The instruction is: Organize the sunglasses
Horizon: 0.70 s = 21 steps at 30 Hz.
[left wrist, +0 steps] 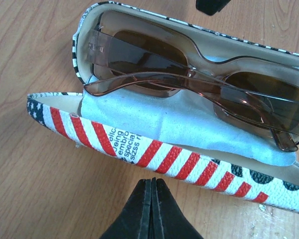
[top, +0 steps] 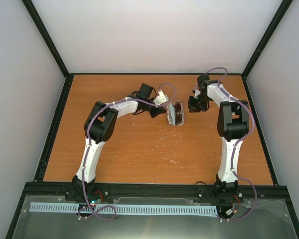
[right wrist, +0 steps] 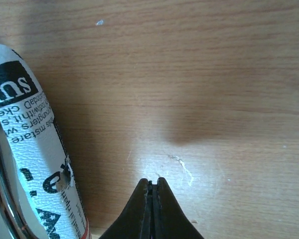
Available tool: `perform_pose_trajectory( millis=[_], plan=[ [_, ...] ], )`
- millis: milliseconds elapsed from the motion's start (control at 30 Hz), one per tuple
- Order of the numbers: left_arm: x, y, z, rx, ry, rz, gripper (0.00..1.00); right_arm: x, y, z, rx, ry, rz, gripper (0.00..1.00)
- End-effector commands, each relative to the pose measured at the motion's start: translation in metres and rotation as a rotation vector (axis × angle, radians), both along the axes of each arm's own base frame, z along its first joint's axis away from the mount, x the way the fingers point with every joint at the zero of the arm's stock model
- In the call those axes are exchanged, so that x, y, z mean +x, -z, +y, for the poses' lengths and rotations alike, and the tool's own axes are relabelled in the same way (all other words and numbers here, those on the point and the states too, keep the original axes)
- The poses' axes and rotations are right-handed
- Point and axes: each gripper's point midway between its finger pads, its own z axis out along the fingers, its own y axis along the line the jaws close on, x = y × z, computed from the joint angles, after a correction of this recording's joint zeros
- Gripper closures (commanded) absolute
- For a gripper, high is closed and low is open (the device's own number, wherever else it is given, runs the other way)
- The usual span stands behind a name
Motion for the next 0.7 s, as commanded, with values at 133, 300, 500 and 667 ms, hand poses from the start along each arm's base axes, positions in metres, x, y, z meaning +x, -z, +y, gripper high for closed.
perform_pose_trajectory(
  millis=[133, 300, 500, 667],
  plan=[
    [-0.001, -0.028, -0.013, -0.045, 0.014, -0.036, 0.97, 0.007, 0.009, 0.019, 0.075, 0.008, -0.018, 0.97],
    [-0.002, -0.029, -0.017, -0.046, 0.022, -0.039, 0.97, 0.006, 0.013, 0.030, 0.096, -0.007, -0.011, 0.97],
    [-0.004, -0.032, -0.025, -0.047, 0.035, -0.052, 0.97, -0.001, 0.023, 0.041, 0.101, -0.036, 0.014, 0.97],
    [-0.008, -0.031, -0.029, -0.042, 0.048, -0.056, 0.97, -0.006, 0.026, 0.047, 0.108, -0.046, 0.018, 0.97]
  ],
)
